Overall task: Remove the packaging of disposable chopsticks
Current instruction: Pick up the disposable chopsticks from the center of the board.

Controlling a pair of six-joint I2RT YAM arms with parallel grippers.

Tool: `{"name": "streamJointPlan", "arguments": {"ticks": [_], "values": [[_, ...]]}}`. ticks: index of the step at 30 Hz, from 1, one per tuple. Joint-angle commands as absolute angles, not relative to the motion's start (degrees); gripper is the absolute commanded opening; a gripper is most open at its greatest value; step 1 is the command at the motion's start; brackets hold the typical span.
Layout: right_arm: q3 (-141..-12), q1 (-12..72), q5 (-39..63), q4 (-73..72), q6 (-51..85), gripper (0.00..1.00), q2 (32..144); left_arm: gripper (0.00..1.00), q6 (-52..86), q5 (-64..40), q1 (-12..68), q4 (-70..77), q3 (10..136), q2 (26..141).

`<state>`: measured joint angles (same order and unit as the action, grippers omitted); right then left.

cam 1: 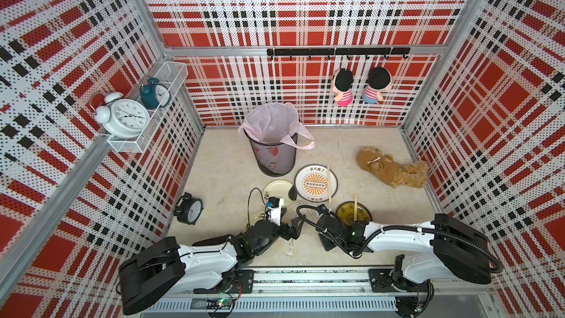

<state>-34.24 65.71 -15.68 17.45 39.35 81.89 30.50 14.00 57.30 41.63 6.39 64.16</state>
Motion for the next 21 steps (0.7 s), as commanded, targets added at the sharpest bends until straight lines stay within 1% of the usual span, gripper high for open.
{"name": "streamJointPlan", "arguments": {"ticks": [1,6,8,14,17,21], "values": [[-34.5,66.4,-17.9,25.1,42.5,0.26,85.3,0.99,30.0,14.6,57.3,42.9,6.9,64.7],[-34.2,66.6,-17.0,24.2,41.9,0.15,85.7,0.99,30.1,13.9,57.1,43.7,7.0,65.6],[-33.4,66.5,-15.7,22.2,40.4,0.13,84.0,0.99,30.1,13.5,57.0,44.0,7.1,66.1],[-33.0,65.6,-12.1,19.2,35.7,0.10,78.8,0.99,30.0,11.6,56.3,45.2,7.4,66.6],[-32.1,64.5,-8.2,16.7,33.5,0.09,76.4,0.99,30.0,10.5,55.8,45.8,7.3,66.7],[-30.4,61.5,-3.7,12.7,32.1,0.08,71.3,0.98,30.3,6.1,54.0,48.3,6.8,65.5]]}}
